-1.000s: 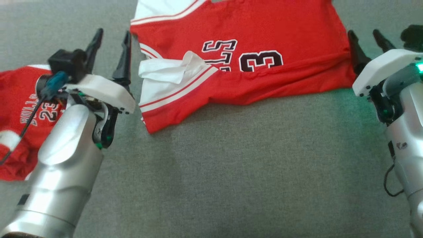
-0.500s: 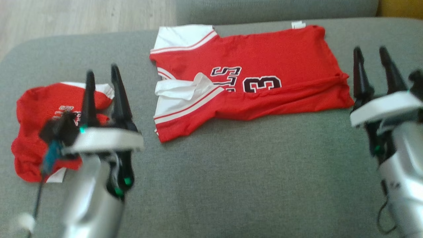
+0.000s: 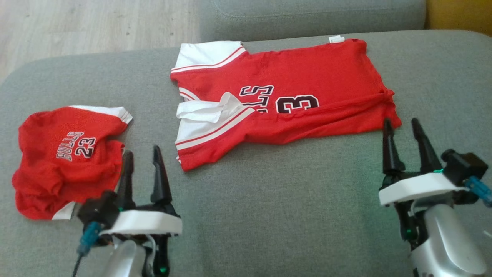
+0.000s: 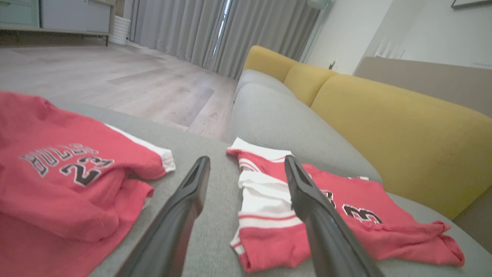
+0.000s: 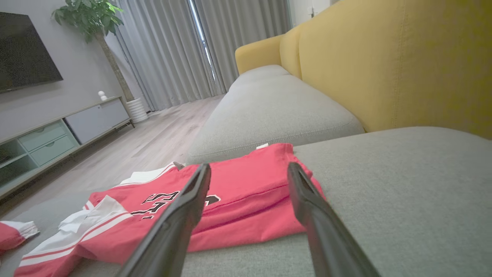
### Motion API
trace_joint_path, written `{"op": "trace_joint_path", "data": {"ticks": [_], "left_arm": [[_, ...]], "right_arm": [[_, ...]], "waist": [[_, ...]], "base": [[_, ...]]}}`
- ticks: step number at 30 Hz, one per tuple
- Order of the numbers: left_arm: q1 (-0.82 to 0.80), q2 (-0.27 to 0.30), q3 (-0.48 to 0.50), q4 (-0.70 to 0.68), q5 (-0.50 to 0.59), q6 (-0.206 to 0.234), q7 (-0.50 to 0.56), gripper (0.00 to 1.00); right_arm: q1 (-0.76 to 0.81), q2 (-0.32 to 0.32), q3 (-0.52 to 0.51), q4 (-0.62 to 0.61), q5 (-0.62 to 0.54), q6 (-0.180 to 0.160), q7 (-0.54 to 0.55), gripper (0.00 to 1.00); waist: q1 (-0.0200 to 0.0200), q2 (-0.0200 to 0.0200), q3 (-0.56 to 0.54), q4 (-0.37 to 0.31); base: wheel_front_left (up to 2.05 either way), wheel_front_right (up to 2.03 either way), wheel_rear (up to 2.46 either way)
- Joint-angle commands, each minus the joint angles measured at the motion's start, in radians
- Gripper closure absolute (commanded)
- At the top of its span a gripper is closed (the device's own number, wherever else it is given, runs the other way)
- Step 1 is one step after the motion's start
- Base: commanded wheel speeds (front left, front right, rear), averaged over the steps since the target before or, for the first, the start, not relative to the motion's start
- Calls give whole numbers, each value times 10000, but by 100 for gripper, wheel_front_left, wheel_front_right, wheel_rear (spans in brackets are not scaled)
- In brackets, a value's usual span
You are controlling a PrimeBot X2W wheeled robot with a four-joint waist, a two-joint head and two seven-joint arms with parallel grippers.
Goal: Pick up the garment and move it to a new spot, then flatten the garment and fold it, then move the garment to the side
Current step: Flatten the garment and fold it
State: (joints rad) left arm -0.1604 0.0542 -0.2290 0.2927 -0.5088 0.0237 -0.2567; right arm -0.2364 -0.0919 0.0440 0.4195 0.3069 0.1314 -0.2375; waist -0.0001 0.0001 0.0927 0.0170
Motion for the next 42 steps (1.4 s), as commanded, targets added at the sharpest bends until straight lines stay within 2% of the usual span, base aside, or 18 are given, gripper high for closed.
{"op": "trace_joint_path", "data": {"ticks": [1,3,6,17,27,28,29,35,42], "left_arm": [[-436,22,206,-84,94,-84,-50,0],[-625,7,5,321,35,-160,-9,0],[-1016,-4,-176,1012,39,-49,249,0],[-2678,99,-190,3568,-371,191,1532,0],[-3118,199,-499,5069,-349,220,2480,0],[-3141,199,-553,5143,-328,209,2546,67],[-3162,198,-606,5194,-307,183,2583,100],[-3274,175,-646,5029,-327,102,2224,100],[-3796,353,-521,3753,-76,-48,500,100]], "right_arm": [[-297,37,83,-475,-95,-7,38,0],[-310,95,0,-669,-175,-7,171,0],[-374,146,-76,-928,-265,-7,335,0],[-679,301,-115,-1333,-472,-7,584,0],[-844,387,-132,-1307,-273,-7,510,0],[-860,390,-138,-1288,-271,-7,507,0],[-884,393,-147,-1267,-269,-7,507,0],[-1045,403,-334,-1036,-486,-7,719,0],[-1892,414,-1372,319,-822,-7,1982,0]], "waist": [[1,-1,61,-56],[1,-1,159,-135],[1,-1,353,-268],[1,-1,1138,-837],[1,-1,1310,-1058],[1,-1,1301,-1060],[1,-1,1295,-1056],[1,-1,1280,-951],[1,-1,1387,-619]], "base": [[0,0,0],[0,0,0],[0,0,0],[0,0,0],[0,0,0],[0,0,0],[0,0,0],[0,0,0],[0,0,0]]}}
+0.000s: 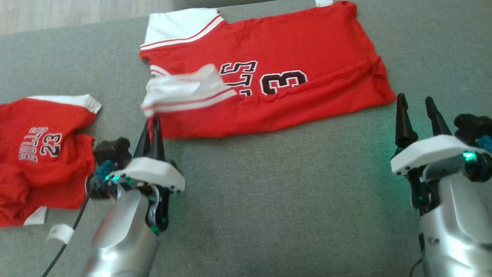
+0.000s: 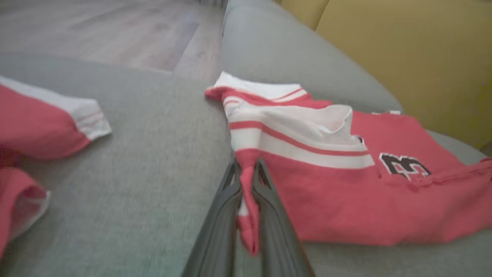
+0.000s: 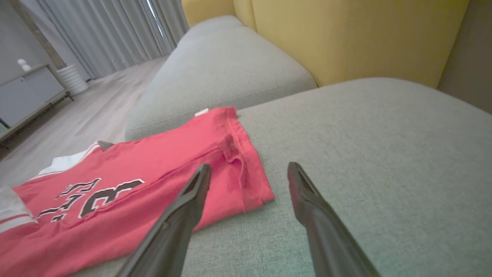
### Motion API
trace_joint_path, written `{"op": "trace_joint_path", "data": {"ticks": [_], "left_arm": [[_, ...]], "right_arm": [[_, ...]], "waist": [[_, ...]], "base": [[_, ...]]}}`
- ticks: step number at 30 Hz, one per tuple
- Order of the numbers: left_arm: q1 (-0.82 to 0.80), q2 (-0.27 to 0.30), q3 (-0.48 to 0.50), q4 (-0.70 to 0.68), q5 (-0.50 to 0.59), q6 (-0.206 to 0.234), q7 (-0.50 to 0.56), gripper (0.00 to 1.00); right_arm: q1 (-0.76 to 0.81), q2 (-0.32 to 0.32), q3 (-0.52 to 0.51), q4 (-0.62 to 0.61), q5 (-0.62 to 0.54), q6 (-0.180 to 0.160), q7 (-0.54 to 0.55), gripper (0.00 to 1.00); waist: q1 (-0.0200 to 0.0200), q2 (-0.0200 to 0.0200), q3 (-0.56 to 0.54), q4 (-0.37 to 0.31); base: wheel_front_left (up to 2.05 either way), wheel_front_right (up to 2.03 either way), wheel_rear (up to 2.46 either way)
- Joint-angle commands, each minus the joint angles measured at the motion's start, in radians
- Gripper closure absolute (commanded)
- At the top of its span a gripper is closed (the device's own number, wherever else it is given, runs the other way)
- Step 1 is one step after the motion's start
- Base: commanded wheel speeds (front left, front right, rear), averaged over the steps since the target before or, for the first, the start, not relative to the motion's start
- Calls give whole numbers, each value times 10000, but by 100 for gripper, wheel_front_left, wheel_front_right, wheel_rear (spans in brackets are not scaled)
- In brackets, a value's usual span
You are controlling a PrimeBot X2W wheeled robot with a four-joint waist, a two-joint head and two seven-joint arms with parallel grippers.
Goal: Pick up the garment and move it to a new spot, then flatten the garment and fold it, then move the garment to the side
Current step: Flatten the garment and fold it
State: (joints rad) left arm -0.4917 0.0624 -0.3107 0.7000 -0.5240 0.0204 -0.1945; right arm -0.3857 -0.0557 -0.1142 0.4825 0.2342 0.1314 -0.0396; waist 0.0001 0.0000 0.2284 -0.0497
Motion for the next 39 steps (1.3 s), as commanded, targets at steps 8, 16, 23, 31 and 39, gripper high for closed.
{"op": "trace_joint_path", "data": {"ticks": [8,16,23,31,39], "left_arm": [[-688,307,-137,-1594,454,-256,-314,100],[-656,223,-551,-2163,537,-292,-127,100],[-555,274,-617,-2289,494,-263,-118,100],[-509,354,-587,-2255,399,-186,-116,100],[-242,513,-505,-1976,275,-154,-177,100]], "right_arm": [[-1823,53,-484,1628,-1606,-7,540,0],[-2938,54,-2342,3429,-3589,-7,926,0],[-3537,54,-3034,4790,-3682,-7,745,0],[-4069,54,-2795,5621,-3639,-7,162,100],[-4022,54,-2794,5384,-3459,-7,-364,100]], "waist": [[-1,0,278,423],[-1,0,578,773],[-1,0,654,849],[-1,0,680,755],[-1,0,283,576]], "base": [[0,0,0],[0,0,0],[0,0,0],[0,0,0],[0,0,0]]}}
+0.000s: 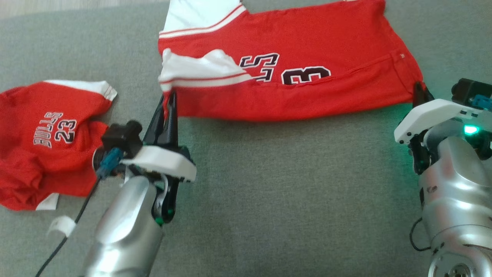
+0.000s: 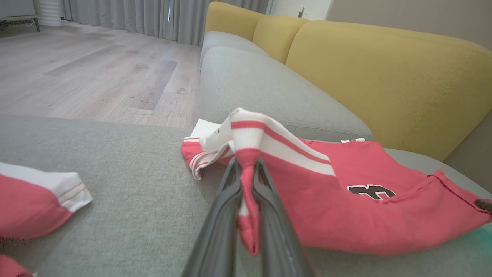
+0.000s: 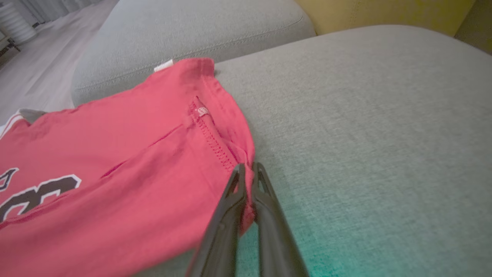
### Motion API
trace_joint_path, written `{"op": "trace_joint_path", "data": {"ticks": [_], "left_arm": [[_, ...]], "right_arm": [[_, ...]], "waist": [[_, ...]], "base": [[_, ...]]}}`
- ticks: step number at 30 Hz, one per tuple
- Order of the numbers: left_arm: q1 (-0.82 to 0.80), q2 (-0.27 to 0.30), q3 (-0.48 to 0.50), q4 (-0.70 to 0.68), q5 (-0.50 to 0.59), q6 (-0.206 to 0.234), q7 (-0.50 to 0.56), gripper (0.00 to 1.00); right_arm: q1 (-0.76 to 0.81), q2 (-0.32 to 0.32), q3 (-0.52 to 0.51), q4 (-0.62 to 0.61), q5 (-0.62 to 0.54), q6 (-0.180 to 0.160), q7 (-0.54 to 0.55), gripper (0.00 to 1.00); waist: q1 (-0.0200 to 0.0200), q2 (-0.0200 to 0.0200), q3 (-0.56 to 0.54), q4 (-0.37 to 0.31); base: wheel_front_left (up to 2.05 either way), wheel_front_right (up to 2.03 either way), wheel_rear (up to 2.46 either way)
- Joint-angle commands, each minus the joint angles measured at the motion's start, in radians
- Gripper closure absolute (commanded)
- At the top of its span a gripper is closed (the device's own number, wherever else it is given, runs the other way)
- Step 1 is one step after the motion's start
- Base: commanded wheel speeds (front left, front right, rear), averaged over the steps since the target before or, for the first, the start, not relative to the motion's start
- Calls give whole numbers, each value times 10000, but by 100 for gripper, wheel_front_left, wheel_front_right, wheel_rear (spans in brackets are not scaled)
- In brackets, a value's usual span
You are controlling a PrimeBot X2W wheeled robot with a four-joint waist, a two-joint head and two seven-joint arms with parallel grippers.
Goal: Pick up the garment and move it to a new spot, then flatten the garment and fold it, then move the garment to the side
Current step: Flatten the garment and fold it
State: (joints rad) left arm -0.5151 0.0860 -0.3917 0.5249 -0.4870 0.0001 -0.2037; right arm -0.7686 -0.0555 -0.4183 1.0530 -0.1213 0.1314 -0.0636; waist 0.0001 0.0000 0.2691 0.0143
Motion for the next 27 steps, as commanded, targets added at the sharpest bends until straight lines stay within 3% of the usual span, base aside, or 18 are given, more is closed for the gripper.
{"op": "trace_joint_path", "data": {"ticks": [1,13,27], "left_arm": [[50,305,326,-188,-120,59,-94,100],[1244,656,535,-401,-424,255,-146,100],[3186,884,470,-2024,-728,824,409,100]], "right_arm": [[-142,52,304,-345,189,-7,-146,100],[1343,-11,1340,-1481,1953,-7,228,100],[4683,-30,1423,-5117,3438,-7,2109,100]], "waist": [[-1,0,-216,-98],[-1,0,-1532,-375],[-1,0,-2667,-519]], "base": [[0,0,0],[0,0,0],[0,0,0]]}}
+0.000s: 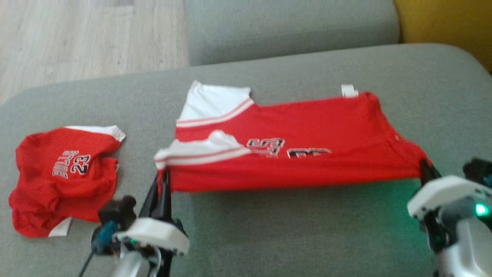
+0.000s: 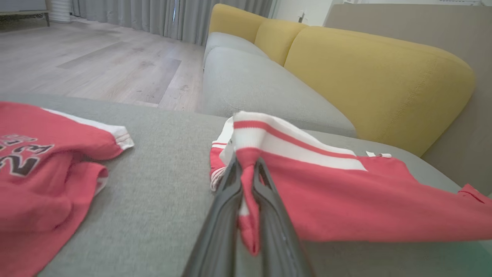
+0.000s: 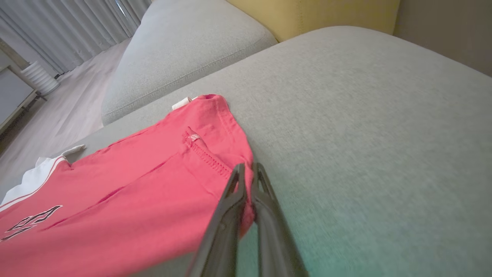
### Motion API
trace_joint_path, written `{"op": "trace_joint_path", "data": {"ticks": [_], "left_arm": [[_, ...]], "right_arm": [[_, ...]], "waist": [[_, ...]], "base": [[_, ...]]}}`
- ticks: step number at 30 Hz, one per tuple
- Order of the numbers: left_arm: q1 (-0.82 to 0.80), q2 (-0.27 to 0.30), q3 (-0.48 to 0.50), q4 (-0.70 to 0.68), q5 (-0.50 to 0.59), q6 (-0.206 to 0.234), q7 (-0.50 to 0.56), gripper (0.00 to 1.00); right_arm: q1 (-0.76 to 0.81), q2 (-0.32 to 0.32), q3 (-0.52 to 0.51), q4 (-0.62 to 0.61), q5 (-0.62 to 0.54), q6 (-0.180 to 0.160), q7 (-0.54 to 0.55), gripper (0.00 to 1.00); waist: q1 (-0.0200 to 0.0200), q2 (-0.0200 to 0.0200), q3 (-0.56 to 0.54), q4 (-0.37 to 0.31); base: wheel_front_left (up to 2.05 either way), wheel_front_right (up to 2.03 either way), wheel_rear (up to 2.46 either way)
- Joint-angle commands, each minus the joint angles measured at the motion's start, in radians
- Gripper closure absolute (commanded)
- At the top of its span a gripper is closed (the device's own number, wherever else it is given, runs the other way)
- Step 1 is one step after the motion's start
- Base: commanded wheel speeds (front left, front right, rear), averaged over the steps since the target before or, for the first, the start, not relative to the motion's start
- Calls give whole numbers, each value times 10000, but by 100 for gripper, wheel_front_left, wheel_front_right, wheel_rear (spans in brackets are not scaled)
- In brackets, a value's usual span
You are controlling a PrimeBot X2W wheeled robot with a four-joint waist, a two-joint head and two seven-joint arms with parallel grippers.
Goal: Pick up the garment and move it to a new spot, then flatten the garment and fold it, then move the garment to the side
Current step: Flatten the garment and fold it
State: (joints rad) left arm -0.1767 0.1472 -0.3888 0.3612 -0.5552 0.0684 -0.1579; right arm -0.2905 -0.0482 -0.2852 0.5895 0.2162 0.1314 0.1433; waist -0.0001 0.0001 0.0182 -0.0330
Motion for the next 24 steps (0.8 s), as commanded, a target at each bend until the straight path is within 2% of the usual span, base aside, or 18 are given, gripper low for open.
{"op": "trace_joint_path", "data": {"ticks": [1,8,13,14,15,16,17,18,24], "left_arm": [[-24,270,422,-525,-71,192,1,100],[768,319,63,-1251,-117,333,560,100],[912,284,-77,-1312,-110,378,658,100],[928,273,-94,-1298,-113,390,662,100],[937,263,-106,-1274,-119,401,666,100],[937,254,-115,-1246,-126,408,667,100],[930,249,-119,-1225,-132,414,664,71],[920,245,-117,-1211,-136,424,652,2],[656,251,171,-1277,-171,568,220,0]], "right_arm": [[146,-94,17,-761,109,-7,194,100],[1406,-34,-164,-2435,342,-7,1136,100],[1715,-25,-60,-2806,544,-7,1398,100],[1752,-24,-31,-2858,574,-7,1417,87],[1771,-24,-40,-2924,548,-7,1364,22],[1769,-23,-51,-2958,567,-7,1319,0],[1749,-23,-14,-3015,558,-7,1249,0],[1718,-23,22,-3074,563,-7,1165,0],[1322,-21,50,-3501,347,-7,164,0]], "waist": [[1,-1,-217,-50],[1,-1,-329,-64],[1,-1,-339,-104],[1,-1,-333,-119],[1,-1,-322,-135],[1,-1,-307,-148],[1,-1,-289,-163],[1,-1,-268,-179],[1,-1,109,-280]], "base": [[0,0,0],[0,0,0],[0,0,0],[0,0,0],[0,0,0],[0,0,0],[0,0,0],[0,0,0],[0,0,0]]}}
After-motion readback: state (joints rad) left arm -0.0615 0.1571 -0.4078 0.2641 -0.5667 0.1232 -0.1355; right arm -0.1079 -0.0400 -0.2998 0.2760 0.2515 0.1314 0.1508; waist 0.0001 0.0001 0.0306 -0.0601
